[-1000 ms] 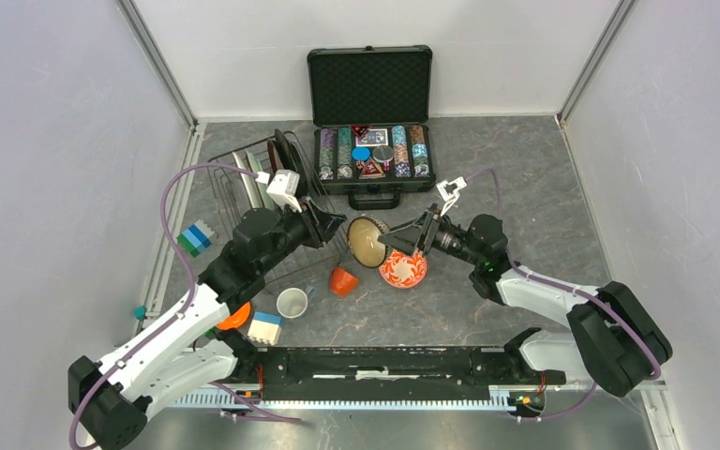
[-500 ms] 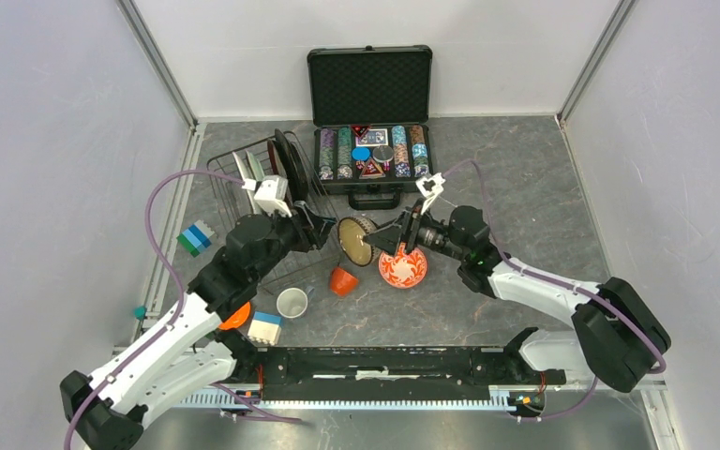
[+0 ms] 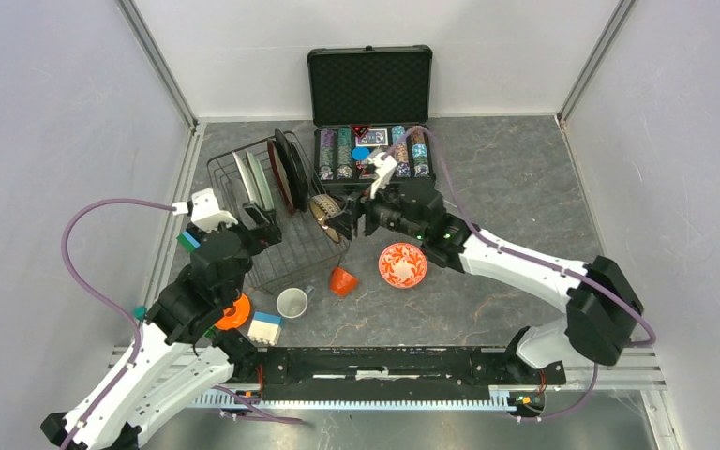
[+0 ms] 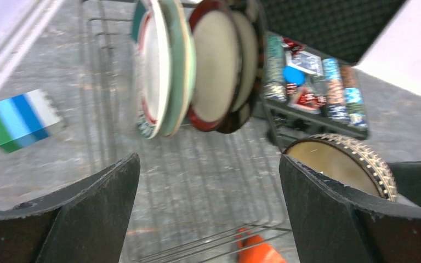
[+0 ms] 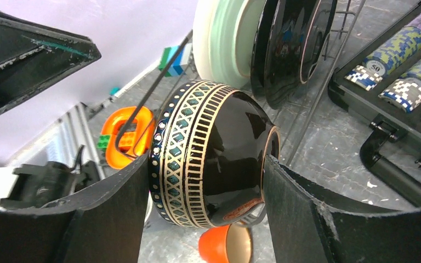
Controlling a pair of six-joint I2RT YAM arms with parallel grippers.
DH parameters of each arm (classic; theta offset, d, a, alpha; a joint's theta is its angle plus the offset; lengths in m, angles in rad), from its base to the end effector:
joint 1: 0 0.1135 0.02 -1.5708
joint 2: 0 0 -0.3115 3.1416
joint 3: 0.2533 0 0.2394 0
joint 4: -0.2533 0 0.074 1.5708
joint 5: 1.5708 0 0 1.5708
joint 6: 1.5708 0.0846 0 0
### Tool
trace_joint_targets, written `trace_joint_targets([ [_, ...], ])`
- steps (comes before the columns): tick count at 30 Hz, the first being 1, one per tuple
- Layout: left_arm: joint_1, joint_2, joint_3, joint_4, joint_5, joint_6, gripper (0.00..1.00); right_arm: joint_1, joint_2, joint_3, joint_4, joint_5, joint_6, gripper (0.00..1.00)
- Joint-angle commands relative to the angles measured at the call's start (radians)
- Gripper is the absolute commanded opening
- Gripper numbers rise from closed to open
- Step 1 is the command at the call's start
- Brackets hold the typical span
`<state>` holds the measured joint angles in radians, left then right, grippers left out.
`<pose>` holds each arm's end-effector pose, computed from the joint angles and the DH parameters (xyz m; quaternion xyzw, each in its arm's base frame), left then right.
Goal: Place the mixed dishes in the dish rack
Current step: Pick up the bowl from the center of the board, then turn the bowl upside down on the dish rack.
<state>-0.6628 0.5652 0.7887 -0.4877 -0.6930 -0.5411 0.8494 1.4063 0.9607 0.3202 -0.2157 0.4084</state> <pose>0.1152 -0.0213 0.3539 -0.1606 0.7581 -0.1014 0.6239 0.2238 0.2818 0.3555 -0.2326 0.7120 0.4521 0.4843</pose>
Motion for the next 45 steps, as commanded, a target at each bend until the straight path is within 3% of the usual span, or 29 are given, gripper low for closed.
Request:
trace_joint_targets([
  [1,0.006,0.003,0.026,-0.137,-0.179,-0.048,1.00,0.063,0.077,0.174,-0.081,0.152,-0.157,0.41],
  [15,0.022,-0.053,0.014,-0.201,-0.204,-0.096,1.00,0.253,0.396,0.521,-0.370,0.555,-0.390,0.40],
  [22,0.022,-0.111,0.014,-0.209,-0.206,-0.105,1.00,0.308,0.560,0.663,-0.453,0.695,-0.430,0.41],
  [30,0.022,-0.153,0.032,-0.224,-0.222,-0.100,1.00,0.336,0.649,0.718,-0.498,0.758,-0.457,0.45],
  [45,0.022,-0.168,0.035,-0.221,-0.226,-0.105,1.00,0.340,0.677,0.718,-0.529,0.636,-0.426,0.72],
])
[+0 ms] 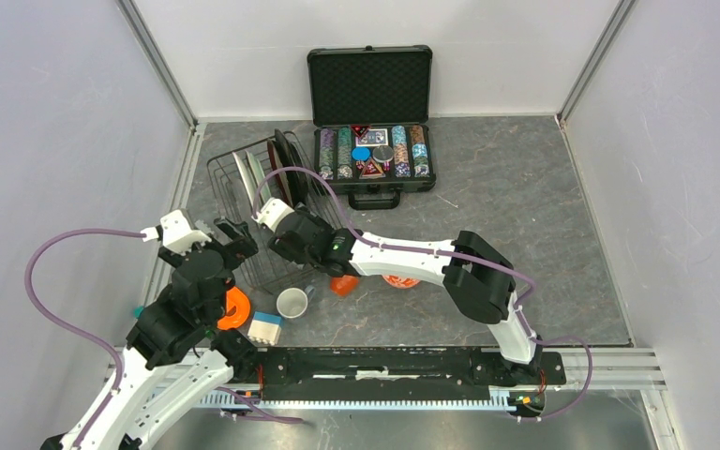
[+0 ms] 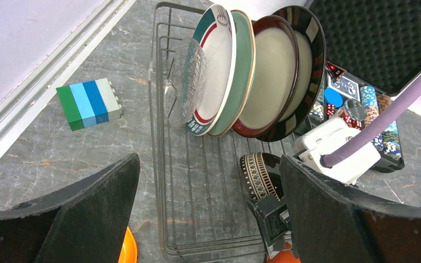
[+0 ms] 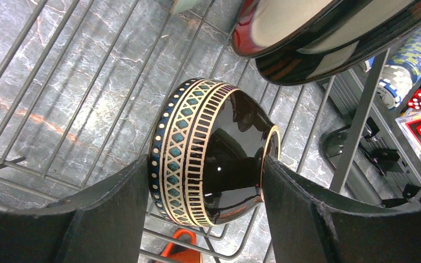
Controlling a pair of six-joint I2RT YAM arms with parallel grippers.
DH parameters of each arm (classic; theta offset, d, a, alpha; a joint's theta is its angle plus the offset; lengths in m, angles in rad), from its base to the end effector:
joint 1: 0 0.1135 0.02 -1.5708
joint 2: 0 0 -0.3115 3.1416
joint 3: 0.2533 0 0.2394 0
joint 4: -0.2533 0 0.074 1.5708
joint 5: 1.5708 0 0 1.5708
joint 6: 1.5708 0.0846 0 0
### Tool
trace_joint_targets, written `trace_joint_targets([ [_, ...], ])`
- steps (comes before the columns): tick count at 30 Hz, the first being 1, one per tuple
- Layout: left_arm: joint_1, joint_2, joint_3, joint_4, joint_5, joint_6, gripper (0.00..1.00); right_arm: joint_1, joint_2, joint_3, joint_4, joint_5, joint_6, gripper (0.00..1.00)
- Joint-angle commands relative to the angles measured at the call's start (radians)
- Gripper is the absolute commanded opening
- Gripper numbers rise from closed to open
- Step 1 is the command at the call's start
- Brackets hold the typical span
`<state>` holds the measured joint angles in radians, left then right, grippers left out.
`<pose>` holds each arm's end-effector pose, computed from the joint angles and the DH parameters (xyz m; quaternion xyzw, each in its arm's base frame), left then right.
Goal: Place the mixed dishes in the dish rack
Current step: Turn the bowl upside down on the dish rack.
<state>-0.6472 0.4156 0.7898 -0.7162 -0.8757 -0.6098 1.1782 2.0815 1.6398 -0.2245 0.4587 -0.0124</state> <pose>0.0787 0.0219 0.3368 -0.2305 0.7445 -0.0267 0.6260 0.2356 0.4709 0.2478 -0.4089 0.7809 0.0635 0.4679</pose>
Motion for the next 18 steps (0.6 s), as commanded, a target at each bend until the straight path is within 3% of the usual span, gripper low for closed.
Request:
trace_joint_targets([
  [1,0.006,-0.024,0.036,0.005,-0.043,-0.037,1.00,0.011,0.002,0.039,0.013,-0.048,-0.008,0.75],
  [11,0.006,-0.043,0.055,-0.016,-0.050,-0.039,1.00,0.005,0.002,0.022,0.012,-0.109,-0.005,0.86],
  [18,0.006,-0.040,0.058,-0.014,-0.040,-0.036,1.00,-0.022,-0.027,0.001,0.035,-0.191,0.044,0.86],
])
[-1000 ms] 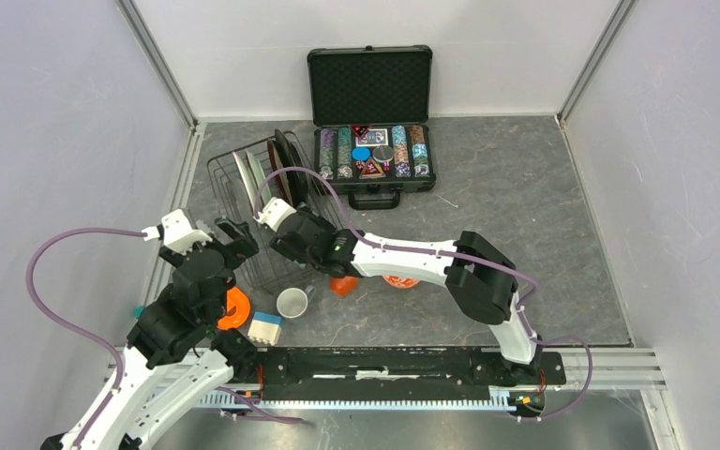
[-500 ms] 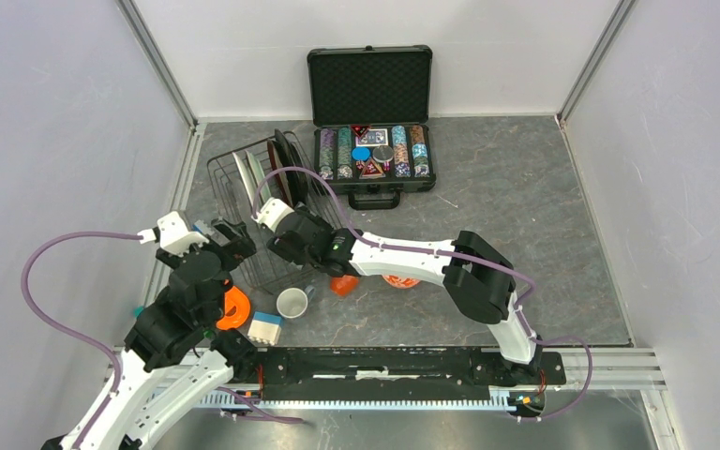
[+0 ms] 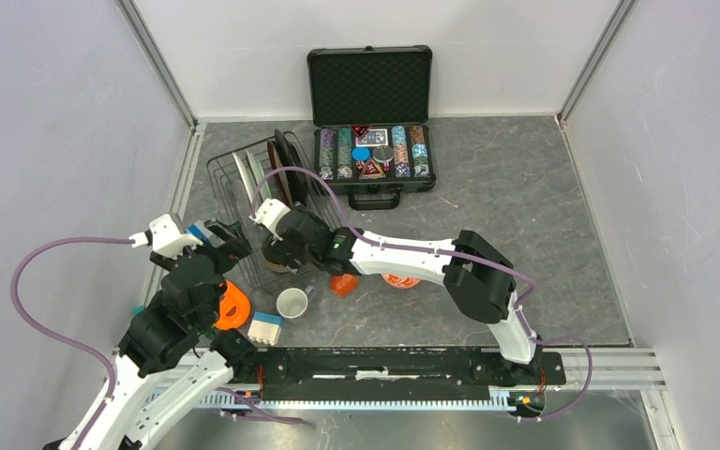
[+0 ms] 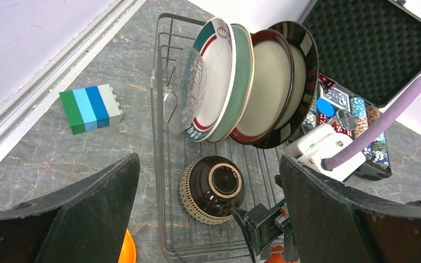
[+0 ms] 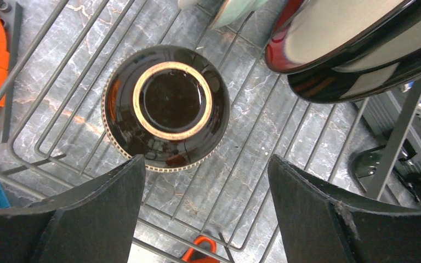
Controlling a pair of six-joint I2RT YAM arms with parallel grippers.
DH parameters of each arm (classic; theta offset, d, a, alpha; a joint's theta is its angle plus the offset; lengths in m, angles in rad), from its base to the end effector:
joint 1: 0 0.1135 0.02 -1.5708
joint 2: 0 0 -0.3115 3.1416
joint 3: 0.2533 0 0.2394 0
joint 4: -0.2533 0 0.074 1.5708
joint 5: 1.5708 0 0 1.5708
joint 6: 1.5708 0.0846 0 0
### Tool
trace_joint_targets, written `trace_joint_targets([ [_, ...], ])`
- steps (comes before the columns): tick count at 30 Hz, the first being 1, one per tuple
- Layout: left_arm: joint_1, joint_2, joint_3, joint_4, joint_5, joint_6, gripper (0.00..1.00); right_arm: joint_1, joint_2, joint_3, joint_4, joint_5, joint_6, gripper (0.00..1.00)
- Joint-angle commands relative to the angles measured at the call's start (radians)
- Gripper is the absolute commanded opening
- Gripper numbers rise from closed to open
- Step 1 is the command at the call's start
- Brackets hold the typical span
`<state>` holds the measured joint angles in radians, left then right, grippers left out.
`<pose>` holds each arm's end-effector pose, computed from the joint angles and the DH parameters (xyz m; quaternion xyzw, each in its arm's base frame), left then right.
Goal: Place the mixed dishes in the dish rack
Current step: Turn the bowl upside down on the dish rack, then pick up the bowl from the center of the board.
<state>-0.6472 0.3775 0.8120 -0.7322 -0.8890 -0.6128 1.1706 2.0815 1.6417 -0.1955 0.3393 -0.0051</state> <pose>0.0692 0.0300 0.3430 -0.2431 0.7303 -0.0368 0.6374 0.2329 0.4783 0.2496 -0.4245 0.7743 0.1187 0.4540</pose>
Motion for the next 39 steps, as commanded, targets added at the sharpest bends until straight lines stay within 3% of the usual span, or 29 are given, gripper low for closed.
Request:
trace_joint_targets([
  [1,0.006,-0.001,0.034,0.004,-0.024,-0.032,1.00,-0.020,-0.038,-0.016,0.024,-0.087,0.046,0.84],
  [6,0.006,0.016,0.014,0.024,0.030,-0.012,1.00,-0.083,-0.115,-0.122,0.137,-0.261,0.159,0.74],
  [9,0.006,0.044,-0.001,0.047,0.106,0.012,1.00,-0.124,-0.208,-0.270,0.313,-0.387,0.243,0.67],
  [13,0.006,0.089,-0.001,0.064,0.188,0.031,1.00,-0.162,-0.362,-0.468,0.519,-0.413,0.327,0.61],
  [19,0.006,0.144,-0.032,0.196,0.465,0.110,0.97,-0.197,-0.627,-0.687,0.580,-0.165,0.349,0.57],
  [22,0.006,0.227,-0.048,0.260,0.638,0.119,0.99,-0.203,-0.796,-0.818,0.595,-0.007,0.337,0.57],
  [27,0.006,0.400,-0.044,0.274,0.791,0.142,1.00,-0.217,-1.025,-0.968,0.562,0.234,0.278,0.60],
  [32,0.007,0.555,-0.048,0.278,0.806,0.118,1.00,-0.290,-1.103,-0.982,0.448,0.266,0.260,0.73],
  [39,0.050,0.690,-0.060,0.309,0.751,0.104,1.00,-0.354,-1.130,-1.002,0.423,0.199,0.262,0.78],
])
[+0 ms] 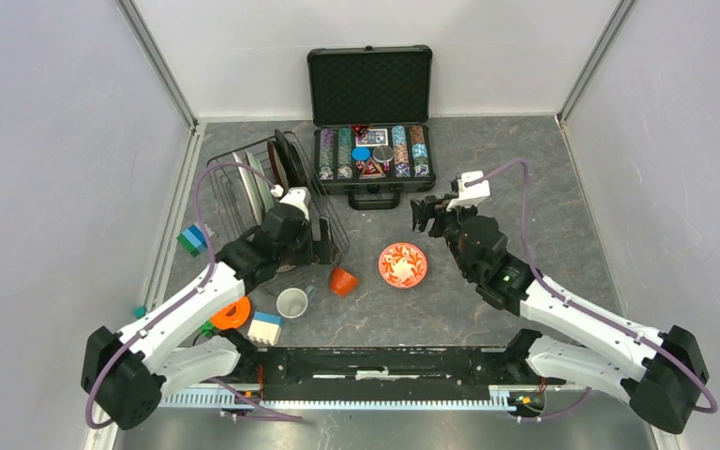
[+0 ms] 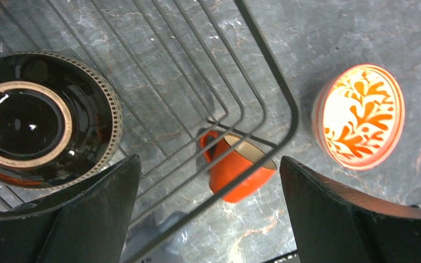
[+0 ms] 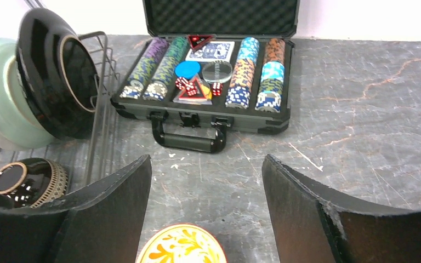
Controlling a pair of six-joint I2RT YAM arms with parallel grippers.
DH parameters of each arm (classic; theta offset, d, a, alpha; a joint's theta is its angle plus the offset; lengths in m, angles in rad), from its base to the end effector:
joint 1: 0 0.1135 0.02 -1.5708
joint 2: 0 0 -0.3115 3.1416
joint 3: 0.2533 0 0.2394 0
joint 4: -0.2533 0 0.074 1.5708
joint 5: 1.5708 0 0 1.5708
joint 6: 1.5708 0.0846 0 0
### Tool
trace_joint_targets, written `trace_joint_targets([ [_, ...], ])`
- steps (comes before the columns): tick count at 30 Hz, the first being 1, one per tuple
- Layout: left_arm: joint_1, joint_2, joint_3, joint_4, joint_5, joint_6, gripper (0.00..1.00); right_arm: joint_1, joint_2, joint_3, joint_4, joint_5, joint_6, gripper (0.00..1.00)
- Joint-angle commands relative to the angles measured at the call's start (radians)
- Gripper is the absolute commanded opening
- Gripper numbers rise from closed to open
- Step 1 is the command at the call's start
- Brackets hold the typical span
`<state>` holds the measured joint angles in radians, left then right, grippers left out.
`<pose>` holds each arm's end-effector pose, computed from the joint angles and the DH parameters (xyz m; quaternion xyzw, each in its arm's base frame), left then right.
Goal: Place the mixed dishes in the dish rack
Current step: Pick up the bowl from the center of the board.
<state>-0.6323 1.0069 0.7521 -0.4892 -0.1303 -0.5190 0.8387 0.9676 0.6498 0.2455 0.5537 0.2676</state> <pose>0.1751 -0.1147 0.2695 0.0256 0.9138 -0.1682 0.3687 0.1853 0.1397 0.3441 -0.0198 0.7282 0.1739 0.6626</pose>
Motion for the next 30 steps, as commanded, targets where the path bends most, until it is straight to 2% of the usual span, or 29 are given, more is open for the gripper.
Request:
trace_joint_targets([
  [1,0.042,0.085,0.002,0.064,-0.020,0.007,1.00,-0.029,-0.011,-0.010,-0.019,-0.030,-0.011,0.79],
  [8,0.075,0.130,-0.022,0.042,-0.158,-0.026,1.00,-0.140,0.047,-0.009,-0.102,-0.128,0.038,0.85],
  [16,0.139,0.109,-0.062,0.051,-0.291,-0.046,1.00,-0.317,0.110,-0.021,-0.142,-0.430,0.045,0.87],
  [24,0.141,0.057,-0.022,0.081,-0.141,-0.018,1.00,-0.482,0.193,-0.034,-0.188,-0.774,-0.027,0.88],
  [30,0.141,-0.059,-0.053,0.105,-0.036,-0.003,1.00,-0.502,0.285,-0.015,-0.243,-0.940,-0.122,0.86],
])
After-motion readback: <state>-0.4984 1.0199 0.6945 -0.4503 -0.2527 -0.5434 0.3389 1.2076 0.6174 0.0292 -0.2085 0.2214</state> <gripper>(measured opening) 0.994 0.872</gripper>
